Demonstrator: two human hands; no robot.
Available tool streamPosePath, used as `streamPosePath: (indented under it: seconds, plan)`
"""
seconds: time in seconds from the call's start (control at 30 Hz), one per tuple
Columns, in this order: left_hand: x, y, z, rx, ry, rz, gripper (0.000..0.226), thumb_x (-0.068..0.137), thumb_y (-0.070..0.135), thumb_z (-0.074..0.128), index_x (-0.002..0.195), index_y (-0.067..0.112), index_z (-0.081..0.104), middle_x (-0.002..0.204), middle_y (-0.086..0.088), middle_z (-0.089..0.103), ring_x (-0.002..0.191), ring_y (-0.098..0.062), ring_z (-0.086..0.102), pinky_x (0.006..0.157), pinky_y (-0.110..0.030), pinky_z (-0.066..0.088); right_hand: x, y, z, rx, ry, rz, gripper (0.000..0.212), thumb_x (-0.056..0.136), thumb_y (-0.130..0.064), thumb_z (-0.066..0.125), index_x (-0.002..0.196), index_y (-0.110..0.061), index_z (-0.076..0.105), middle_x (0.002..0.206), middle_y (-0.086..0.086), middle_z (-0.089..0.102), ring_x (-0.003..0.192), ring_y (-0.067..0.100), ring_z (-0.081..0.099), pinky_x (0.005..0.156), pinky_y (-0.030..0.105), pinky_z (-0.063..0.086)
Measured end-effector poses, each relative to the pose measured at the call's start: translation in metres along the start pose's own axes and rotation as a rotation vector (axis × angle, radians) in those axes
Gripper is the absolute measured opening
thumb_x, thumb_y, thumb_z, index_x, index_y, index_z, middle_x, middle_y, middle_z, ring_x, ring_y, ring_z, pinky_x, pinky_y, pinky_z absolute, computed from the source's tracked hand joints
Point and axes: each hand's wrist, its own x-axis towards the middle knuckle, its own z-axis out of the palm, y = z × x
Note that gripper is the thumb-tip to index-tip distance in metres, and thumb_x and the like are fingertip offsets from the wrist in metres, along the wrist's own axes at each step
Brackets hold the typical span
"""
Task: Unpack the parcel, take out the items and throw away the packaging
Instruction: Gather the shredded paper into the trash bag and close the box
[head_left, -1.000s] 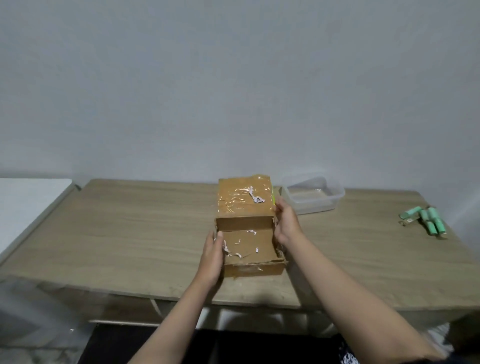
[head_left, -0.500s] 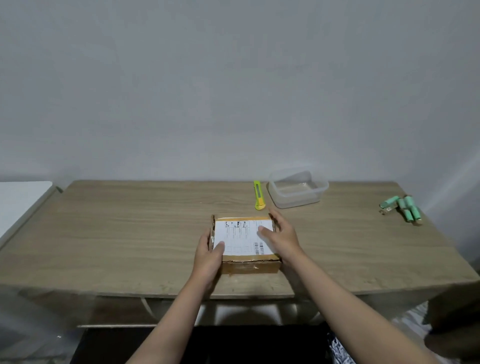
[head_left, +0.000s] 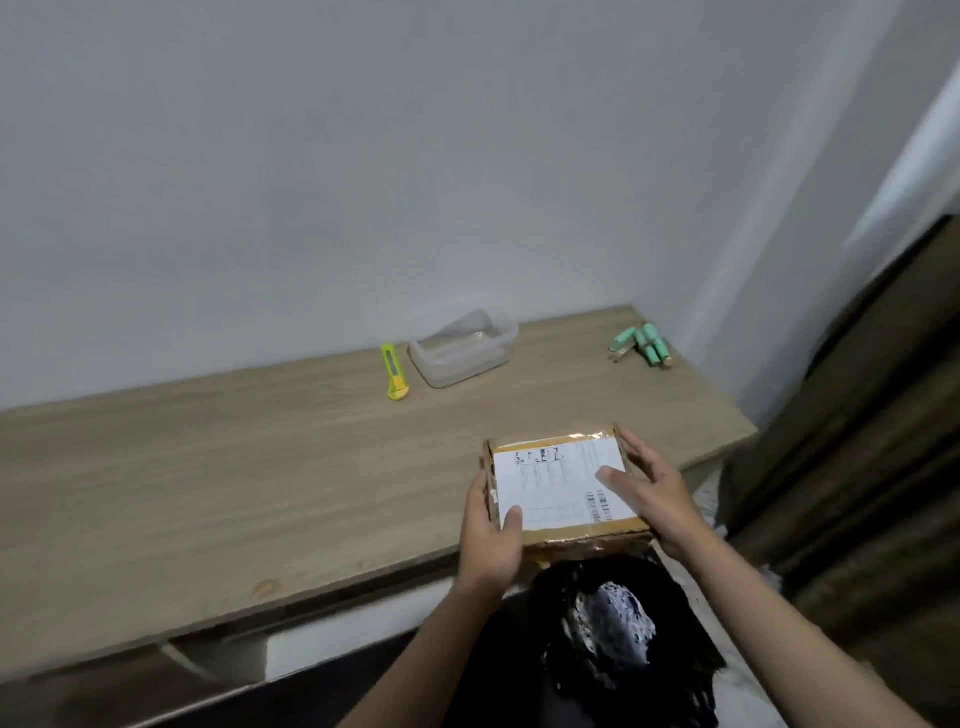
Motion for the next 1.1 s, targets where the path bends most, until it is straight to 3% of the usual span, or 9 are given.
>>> streamPosePath:
  seconds: [0.13,0.23,0.33,0.57,0.63,0.73,0.87,1.0,1.1]
  plan:
    - [-0.014,-0.017,0.053,0.041,-0.144,0.018,0.056,0.089,-0.001,0.052,0.136,0.023,0.033,0.136,-0.006,0.051,0.127,-0.018,0.049,0.111,-0.045,0.036,-0.034,0.024,-0.065,-0.026,0.115,0.041,0.065,0.084,-0.011,0.068,0.132,-0.047,0.043,0.137,-0.003,0.053,0.123,0.017,0.053,0.096,0.041,0.049]
    - [-0.028,-0.023,0.087,0.098,-0.254,0.054,0.055,0.089,-0.003,0.051,0.135,0.020,0.031,0.132,0.007,0.050,0.121,0.006,0.048,0.106,-0.018,0.036,-0.059,0.044,-0.101,-0.007,0.240,0.076,0.064,0.085,-0.008,0.065,0.124,-0.055,0.046,0.138,-0.001,0.051,0.128,0.019,0.048,0.091,0.037,0.050]
    - [-0.032,-0.031,0.118,0.145,-0.355,0.070,0.051,0.089,-0.008,0.049,0.130,0.016,0.032,0.118,0.021,0.046,0.103,0.027,0.046,0.085,0.003,0.034,-0.079,0.060,-0.126,0.047,0.374,0.144,0.065,0.085,-0.006,0.065,0.134,-0.044,0.044,0.136,0.003,0.052,0.118,0.020,0.056,0.073,0.027,0.054]
    - [-0.026,-0.063,0.163,0.475,-0.496,-0.119,0.059,0.073,0.021,0.047,0.131,0.013,0.048,0.127,-0.008,0.056,0.119,-0.024,0.053,0.098,-0.028,0.041,-0.097,0.092,-0.158,-0.030,0.548,0.240,0.065,0.082,-0.006,0.068,0.135,-0.037,0.045,0.138,-0.002,0.047,0.123,0.015,0.048,0.071,0.024,0.053]
    - [-0.022,-0.064,0.169,0.540,-0.527,-0.179,0.053,0.082,0.010,0.051,0.134,0.008,0.045,0.128,-0.005,0.056,0.123,-0.026,0.051,0.090,-0.021,0.039,-0.093,0.101,-0.157,-0.059,0.596,0.278,0.064,0.081,-0.007,0.069,0.135,-0.034,0.046,0.141,0.001,0.047,0.124,0.018,0.049,0.081,0.035,0.055]
    - [-0.013,-0.076,0.172,0.610,-0.530,-0.278,0.071,0.087,0.021,0.058,0.146,0.004,0.022,0.143,-0.012,0.041,0.131,-0.028,0.042,0.100,-0.027,0.036,-0.083,0.109,-0.153,-0.169,0.578,0.414,0.067,0.084,-0.017,0.067,0.143,-0.027,0.037,0.151,-0.001,0.034,0.136,0.024,0.037,0.101,0.041,0.045]
    - [0.004,-0.105,0.167,0.620,-0.455,-0.254,0.057,0.080,0.032,0.061,0.130,0.011,0.045,0.128,-0.015,0.058,0.115,-0.033,0.057,0.098,-0.046,0.047,-0.074,0.119,-0.151,-0.275,0.470,0.558,0.075,0.087,-0.030,0.064,0.149,-0.022,0.022,0.158,0.003,0.019,0.143,0.027,0.023,0.110,0.043,0.035]
    - [-0.013,-0.065,0.148,0.583,-0.402,-0.098,0.057,0.091,0.020,0.056,0.142,0.005,0.034,0.145,-0.011,0.040,0.137,-0.025,0.035,0.111,-0.034,0.030,-0.068,0.117,-0.140,-0.305,0.404,0.580,0.070,0.088,-0.028,0.060,0.147,-0.018,0.025,0.143,0.011,0.045,0.109,0.028,0.059,0.084,0.038,0.052]
    - [-0.015,-0.049,0.125,0.551,-0.309,0.061,0.050,0.093,0.019,0.053,0.140,0.010,0.040,0.145,-0.006,0.042,0.134,-0.017,0.038,0.108,-0.025,0.029,-0.057,0.104,-0.118,-0.331,0.396,0.519,0.056,0.090,-0.019,0.058,0.141,-0.012,0.037,0.131,0.013,0.054,0.083,0.021,0.059,0.070,0.031,0.047]
